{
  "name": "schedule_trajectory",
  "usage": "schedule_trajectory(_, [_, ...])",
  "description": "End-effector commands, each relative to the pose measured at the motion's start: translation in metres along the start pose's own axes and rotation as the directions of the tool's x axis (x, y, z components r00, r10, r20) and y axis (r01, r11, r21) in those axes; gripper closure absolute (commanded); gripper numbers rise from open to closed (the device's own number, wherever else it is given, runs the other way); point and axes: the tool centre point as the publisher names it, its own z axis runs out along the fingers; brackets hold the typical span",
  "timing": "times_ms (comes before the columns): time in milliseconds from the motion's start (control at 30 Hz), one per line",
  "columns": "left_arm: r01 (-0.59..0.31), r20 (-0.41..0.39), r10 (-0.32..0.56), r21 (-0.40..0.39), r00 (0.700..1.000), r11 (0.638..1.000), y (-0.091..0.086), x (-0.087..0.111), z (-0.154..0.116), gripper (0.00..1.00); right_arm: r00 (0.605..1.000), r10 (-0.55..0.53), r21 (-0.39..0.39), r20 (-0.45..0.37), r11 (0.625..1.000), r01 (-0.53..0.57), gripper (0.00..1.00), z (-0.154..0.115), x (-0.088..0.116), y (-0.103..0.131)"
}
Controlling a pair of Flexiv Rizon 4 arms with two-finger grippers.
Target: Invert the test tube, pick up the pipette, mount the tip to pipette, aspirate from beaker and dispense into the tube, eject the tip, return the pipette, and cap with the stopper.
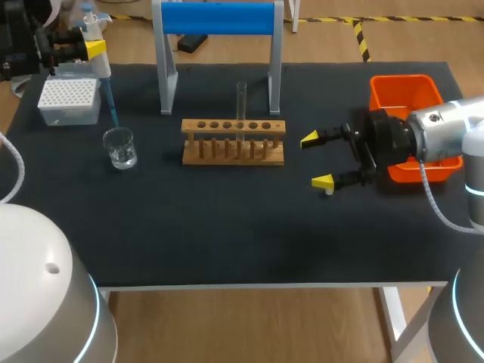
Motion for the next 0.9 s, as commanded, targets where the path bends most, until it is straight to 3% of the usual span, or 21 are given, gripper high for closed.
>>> schedule_trajectory(33, [-0.001, 0.0, 0.001, 0.002, 1.0, 1.0, 0.0, 0.0, 0.0, 1.0, 1.0, 0.0, 0.002, 0.0, 1.0, 0.0, 0.0, 0.0, 0.0, 0.0])
schedule_trajectory(500, [-0.001, 0.0, 0.001, 0.002, 1.0, 1.0, 0.0, 0.0, 0.0, 1.0, 0.999, 0.021, 0.155, 0.035, 0.988, -0.026, 0.0, 0.055, 0.004, 0.008])
schedule_trajectory(900, [-0.001, 0.0, 0.001, 0.002, 1.0, 1.0, 0.0, 0.0, 0.0, 1.0, 0.984, 0.034, 0.23, 0.173, 0.97, -0.074, 0.0, 0.108, -0.001, 0.013])
